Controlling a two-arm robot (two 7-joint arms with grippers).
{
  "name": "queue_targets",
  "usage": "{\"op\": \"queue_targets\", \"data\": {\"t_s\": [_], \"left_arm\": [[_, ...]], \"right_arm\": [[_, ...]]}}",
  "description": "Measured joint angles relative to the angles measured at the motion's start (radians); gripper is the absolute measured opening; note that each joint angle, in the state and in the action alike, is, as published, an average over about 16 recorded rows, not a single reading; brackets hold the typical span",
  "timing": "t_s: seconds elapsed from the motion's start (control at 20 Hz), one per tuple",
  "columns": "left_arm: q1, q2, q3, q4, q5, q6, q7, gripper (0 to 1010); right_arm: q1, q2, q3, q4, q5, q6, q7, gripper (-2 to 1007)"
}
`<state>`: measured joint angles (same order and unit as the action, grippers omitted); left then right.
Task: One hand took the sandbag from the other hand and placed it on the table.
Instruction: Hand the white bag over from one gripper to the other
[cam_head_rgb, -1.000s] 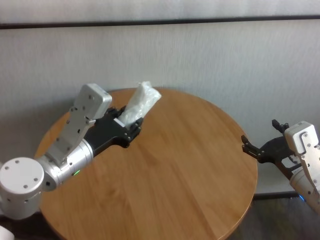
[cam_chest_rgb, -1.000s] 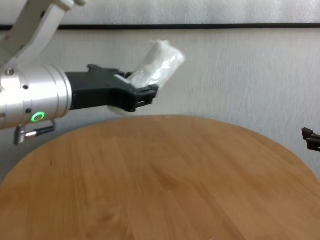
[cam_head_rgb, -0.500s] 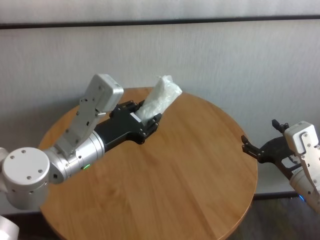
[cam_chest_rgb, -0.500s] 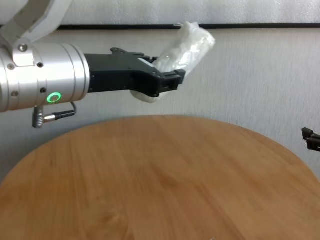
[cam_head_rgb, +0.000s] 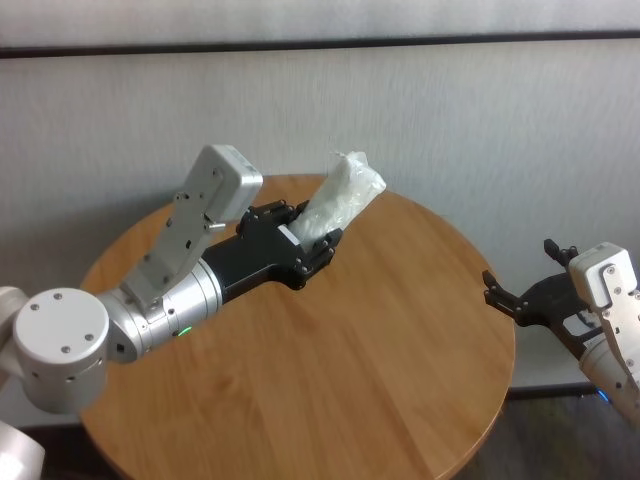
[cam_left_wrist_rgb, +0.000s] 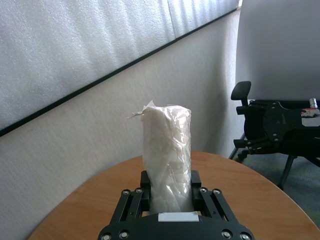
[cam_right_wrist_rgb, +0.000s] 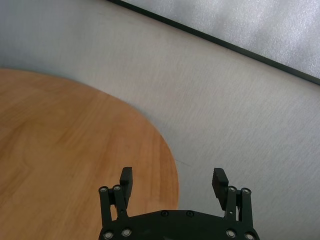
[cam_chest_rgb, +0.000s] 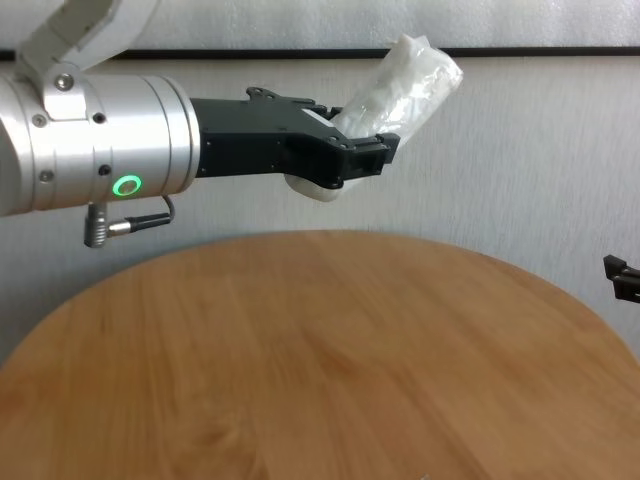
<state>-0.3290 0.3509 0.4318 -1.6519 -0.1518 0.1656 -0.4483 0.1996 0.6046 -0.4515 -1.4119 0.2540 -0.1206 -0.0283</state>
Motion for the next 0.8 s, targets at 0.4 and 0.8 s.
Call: {"op": "queue_targets", "data": {"t_s": [0.4,0.8], "left_arm": [[-0.004,0.002,0.009,0.000,-0.007,0.006,0.005,484],[-0.003,0.002,0.009,0.001,-0.007,0.007,0.005,484]], "right_arm": [[0.000,0.000,0.000,0.000,0.000,0.000,0.000,1005],[0.000,0.000,0.000,0.000,0.000,0.000,0.000,1005]]}}
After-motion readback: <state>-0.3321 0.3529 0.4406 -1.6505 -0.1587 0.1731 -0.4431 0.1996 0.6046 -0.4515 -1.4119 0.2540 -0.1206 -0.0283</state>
